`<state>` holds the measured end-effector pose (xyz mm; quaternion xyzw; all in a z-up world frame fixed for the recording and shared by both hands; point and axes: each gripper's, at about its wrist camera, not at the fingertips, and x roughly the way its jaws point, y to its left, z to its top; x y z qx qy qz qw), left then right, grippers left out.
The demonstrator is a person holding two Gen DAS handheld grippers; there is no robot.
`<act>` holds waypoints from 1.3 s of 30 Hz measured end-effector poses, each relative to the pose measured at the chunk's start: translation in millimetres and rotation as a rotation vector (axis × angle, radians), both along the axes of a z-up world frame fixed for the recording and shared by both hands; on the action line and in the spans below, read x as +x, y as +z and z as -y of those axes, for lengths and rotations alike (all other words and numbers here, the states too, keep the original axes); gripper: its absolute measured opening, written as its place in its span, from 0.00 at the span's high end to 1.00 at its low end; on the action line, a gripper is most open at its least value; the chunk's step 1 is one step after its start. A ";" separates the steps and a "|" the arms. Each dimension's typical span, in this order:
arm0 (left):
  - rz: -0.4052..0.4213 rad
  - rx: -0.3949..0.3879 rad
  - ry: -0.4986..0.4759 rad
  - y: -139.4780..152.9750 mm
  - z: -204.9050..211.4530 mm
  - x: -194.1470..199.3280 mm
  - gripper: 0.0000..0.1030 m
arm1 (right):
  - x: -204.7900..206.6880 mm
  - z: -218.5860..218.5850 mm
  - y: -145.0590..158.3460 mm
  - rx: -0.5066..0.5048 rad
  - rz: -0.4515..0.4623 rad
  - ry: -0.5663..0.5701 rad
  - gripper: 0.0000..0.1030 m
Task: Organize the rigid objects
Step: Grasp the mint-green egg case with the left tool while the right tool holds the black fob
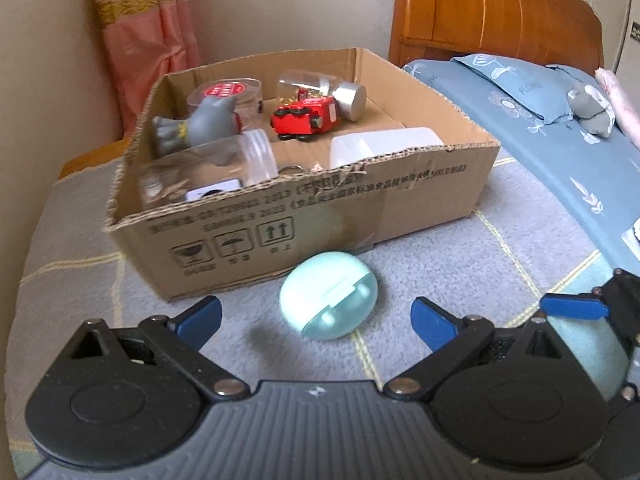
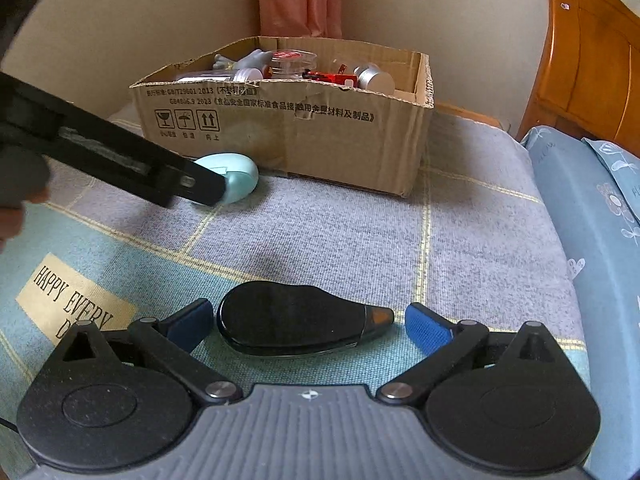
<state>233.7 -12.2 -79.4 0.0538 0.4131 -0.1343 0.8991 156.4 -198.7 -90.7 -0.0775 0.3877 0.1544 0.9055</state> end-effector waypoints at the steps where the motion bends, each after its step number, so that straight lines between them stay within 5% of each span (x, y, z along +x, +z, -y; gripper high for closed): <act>1: 0.002 0.004 -0.001 -2.5 1.6 1.8 0.04 | -0.1 0.1 -0.1 0.000 0.003 0.002 0.00; 13: 0.007 -0.001 -0.029 -17.2 12.9 14.2 0.22 | -2.3 2.6 -0.7 0.011 0.029 0.027 0.00; 18: 0.022 -0.011 -0.041 -14.3 14.3 9.7 0.44 | -2.9 2.0 -0.2 0.011 0.029 0.025 0.00; 32: -0.028 -0.048 0.014 -11.9 -3.2 -33.9 0.44 | -3.5 1.3 -1.1 0.014 0.039 0.016 0.00; 39: -0.033 -0.034 0.065 -12.9 6.1 -34.2 0.35 | -5.2 -3.0 -1.0 0.012 0.037 0.027 0.00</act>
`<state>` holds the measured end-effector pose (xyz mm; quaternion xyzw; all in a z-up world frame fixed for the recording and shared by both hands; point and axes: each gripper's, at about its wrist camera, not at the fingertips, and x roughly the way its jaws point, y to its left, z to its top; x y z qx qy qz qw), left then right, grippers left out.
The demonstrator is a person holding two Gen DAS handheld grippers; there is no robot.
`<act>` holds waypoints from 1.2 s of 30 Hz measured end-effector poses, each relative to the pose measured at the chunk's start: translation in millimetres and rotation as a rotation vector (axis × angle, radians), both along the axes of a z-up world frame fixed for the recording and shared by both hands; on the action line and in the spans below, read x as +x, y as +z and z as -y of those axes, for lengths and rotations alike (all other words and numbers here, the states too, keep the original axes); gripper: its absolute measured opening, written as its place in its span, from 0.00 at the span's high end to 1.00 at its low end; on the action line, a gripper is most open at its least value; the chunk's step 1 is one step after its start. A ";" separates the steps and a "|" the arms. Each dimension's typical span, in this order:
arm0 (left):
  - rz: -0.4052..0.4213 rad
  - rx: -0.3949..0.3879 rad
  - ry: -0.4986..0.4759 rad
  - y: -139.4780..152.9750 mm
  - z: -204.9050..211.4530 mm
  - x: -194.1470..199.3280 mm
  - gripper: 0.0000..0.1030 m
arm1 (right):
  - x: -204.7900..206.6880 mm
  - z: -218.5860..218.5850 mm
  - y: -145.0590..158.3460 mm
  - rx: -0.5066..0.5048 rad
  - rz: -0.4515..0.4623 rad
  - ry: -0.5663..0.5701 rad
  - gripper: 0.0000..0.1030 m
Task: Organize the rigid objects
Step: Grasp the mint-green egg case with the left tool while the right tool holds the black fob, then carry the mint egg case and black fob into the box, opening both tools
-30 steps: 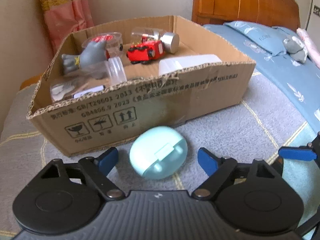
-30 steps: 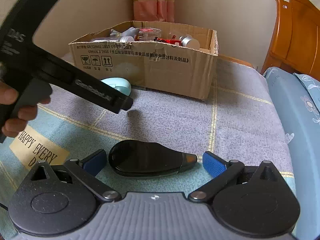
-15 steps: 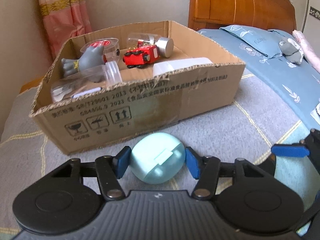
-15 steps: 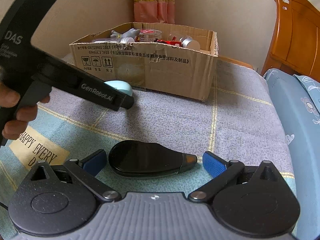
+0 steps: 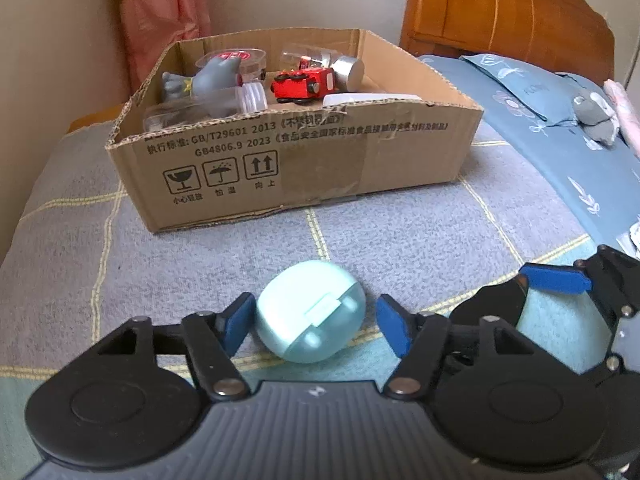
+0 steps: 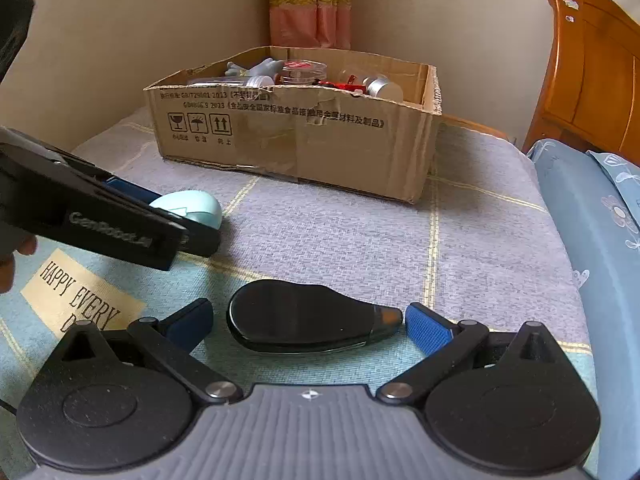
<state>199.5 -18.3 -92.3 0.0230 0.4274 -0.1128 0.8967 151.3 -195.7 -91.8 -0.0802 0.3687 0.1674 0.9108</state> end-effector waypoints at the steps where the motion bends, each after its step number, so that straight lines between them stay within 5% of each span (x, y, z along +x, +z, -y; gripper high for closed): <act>1: 0.003 0.006 0.007 -0.4 1.8 -0.1 0.35 | -0.3 -0.6 -0.2 0.000 0.000 0.001 0.00; 14: -0.019 0.010 0.140 1.4 -42.9 -11.8 0.35 | -2.8 -1.4 -1.4 0.002 0.007 0.006 0.00; 24: -0.019 -0.050 0.142 1.9 -31.9 -2.7 0.35 | -0.8 -4.0 0.1 -0.002 -0.003 0.013 0.00; 28: 0.001 -0.034 0.132 0.1 -30.0 -0.2 0.36 | -0.1 -5.2 2.1 -0.003 0.001 0.024 0.09; 36: -0.007 -0.006 0.089 2.4 -33.2 3.7 0.42 | 0.5 -5.3 6.3 -0.017 0.000 0.042 0.10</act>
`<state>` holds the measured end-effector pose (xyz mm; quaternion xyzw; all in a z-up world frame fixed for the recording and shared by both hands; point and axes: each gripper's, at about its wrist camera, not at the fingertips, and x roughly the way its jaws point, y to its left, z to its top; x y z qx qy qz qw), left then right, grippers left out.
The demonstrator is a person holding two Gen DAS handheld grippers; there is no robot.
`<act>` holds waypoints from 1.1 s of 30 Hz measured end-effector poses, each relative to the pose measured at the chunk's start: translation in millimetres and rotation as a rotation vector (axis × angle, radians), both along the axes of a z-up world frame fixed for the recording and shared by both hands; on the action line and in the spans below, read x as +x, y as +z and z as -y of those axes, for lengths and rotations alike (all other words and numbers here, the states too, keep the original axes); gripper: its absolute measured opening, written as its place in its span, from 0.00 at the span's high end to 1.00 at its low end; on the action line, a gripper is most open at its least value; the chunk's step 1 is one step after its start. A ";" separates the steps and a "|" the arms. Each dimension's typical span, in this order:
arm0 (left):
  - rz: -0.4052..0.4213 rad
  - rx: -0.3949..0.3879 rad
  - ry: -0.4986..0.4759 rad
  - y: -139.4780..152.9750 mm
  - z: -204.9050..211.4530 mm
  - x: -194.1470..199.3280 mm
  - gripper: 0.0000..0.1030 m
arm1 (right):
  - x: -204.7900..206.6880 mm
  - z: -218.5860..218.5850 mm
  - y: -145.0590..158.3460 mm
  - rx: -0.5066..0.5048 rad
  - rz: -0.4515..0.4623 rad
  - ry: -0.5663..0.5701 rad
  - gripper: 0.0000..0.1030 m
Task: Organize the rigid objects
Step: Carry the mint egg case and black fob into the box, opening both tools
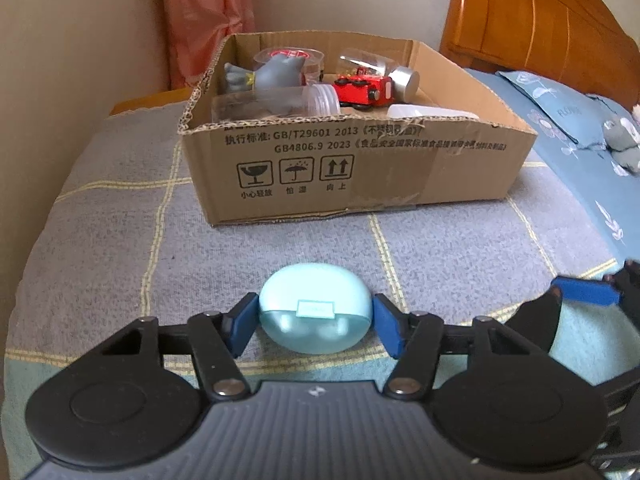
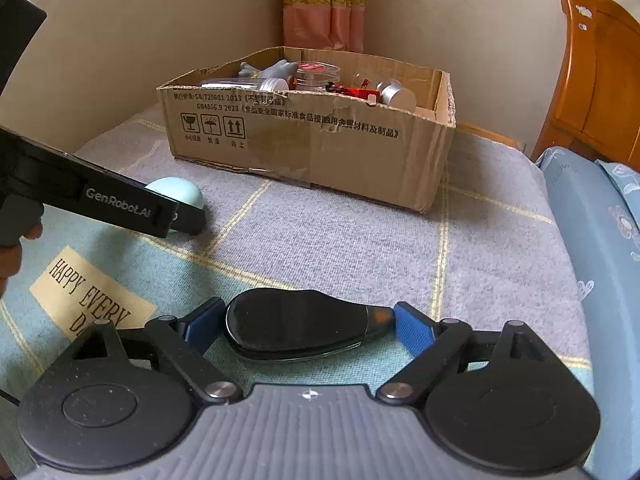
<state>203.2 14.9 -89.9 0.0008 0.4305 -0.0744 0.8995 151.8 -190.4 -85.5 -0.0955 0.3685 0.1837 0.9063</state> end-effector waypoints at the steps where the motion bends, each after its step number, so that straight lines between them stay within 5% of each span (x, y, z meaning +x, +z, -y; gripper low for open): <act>1: -0.001 0.007 -0.014 1.2 0.0 0.4 0.42 | 0.4 0.4 1.9 -0.004 0.002 0.008 0.10; 12: 0.011 0.081 -0.185 27.4 0.0 -0.8 0.42 | 5.8 7.3 38.3 -0.049 0.054 0.097 0.10; 22: 0.039 0.060 -0.285 71.0 5.9 4.7 0.42 | 10.0 9.9 53.8 -0.036 0.081 0.107 0.10; 28: 0.107 0.052 -0.345 106.7 23.0 30.9 0.42 | 20.4 10.8 71.6 -0.016 0.114 0.129 0.10; 33: 0.113 0.051 -0.354 107.1 38.9 67.7 0.42 | 38.4 17.5 91.1 0.025 0.130 0.129 0.10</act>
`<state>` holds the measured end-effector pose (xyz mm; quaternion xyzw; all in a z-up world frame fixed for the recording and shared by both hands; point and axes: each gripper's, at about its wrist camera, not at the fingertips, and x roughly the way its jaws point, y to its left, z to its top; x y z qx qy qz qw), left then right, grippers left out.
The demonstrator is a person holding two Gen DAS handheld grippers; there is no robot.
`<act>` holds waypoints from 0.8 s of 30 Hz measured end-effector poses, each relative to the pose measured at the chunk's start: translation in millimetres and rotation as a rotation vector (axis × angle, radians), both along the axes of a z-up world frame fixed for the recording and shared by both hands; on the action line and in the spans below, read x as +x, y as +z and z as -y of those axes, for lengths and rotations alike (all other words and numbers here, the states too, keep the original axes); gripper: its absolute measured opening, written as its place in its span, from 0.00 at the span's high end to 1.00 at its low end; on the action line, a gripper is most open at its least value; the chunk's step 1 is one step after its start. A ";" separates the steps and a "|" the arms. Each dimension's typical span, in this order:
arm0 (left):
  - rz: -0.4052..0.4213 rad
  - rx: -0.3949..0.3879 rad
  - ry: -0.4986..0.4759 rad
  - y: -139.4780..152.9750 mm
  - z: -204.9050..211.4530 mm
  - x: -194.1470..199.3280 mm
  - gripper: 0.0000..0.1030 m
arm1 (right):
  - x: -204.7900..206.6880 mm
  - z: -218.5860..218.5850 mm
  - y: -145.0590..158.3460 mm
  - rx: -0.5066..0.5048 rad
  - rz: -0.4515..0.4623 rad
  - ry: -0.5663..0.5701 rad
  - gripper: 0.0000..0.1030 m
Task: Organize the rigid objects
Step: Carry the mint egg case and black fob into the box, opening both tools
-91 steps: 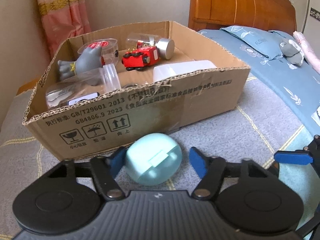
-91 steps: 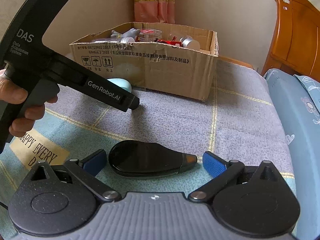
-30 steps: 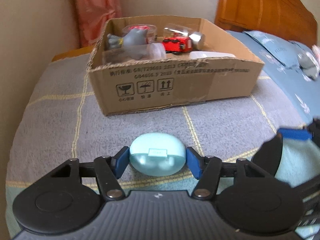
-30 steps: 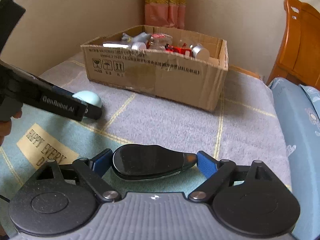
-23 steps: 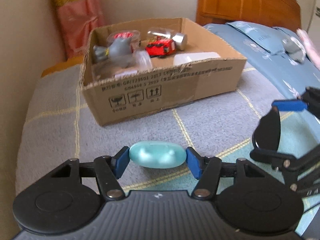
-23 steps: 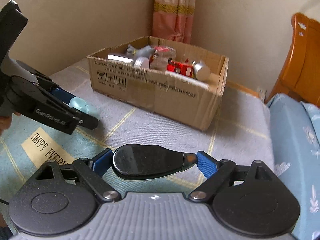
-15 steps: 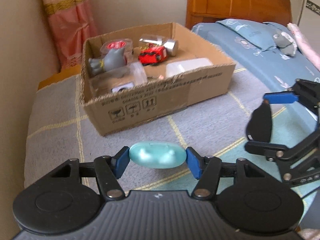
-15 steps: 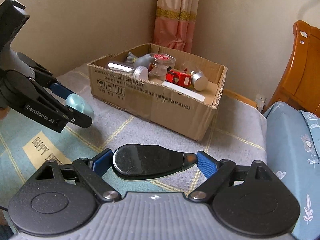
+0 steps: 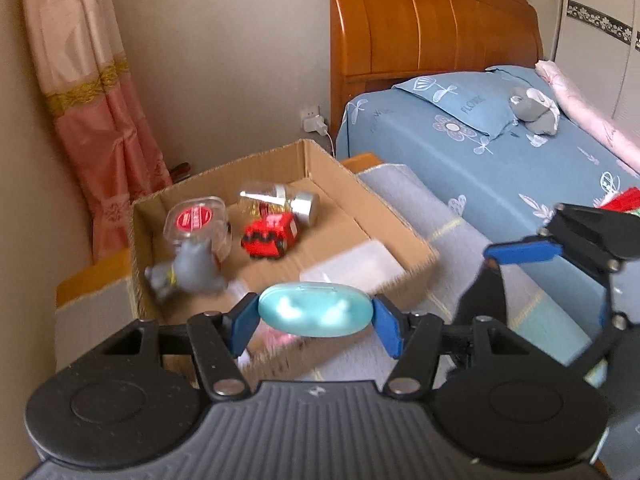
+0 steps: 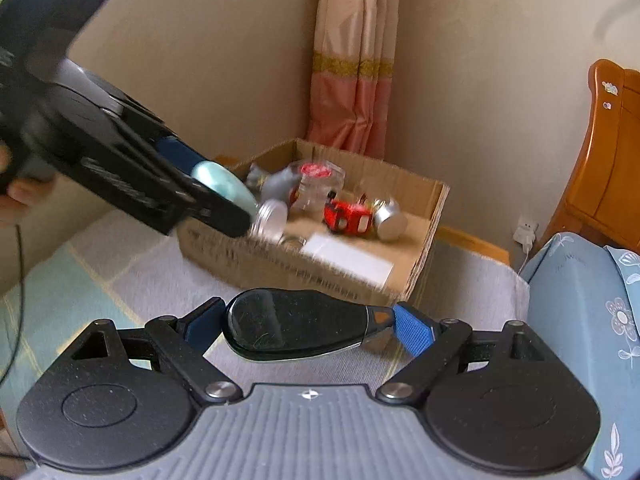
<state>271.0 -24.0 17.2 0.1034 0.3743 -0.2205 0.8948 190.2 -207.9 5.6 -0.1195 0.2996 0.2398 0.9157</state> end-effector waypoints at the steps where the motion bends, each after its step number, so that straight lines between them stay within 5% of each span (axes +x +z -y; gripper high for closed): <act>1: -0.005 0.001 0.005 -2.3 1.6 7.9 0.42 | 3.7 1.0 2.6 0.004 -0.004 -0.002 0.10; 10: -0.010 0.052 0.053 -17.6 13.1 54.2 0.41 | 30.4 8.0 15.0 0.011 -0.019 -0.039 0.10; 15: 0.024 0.043 0.094 -16.4 7.1 52.7 0.13 | 35.6 9.3 15.5 0.013 -0.028 -0.053 0.10; 24: 0.078 -0.006 0.121 7.1 -12.2 20.7 0.03 | 46.8 5.0 14.3 0.012 -0.045 -0.053 0.10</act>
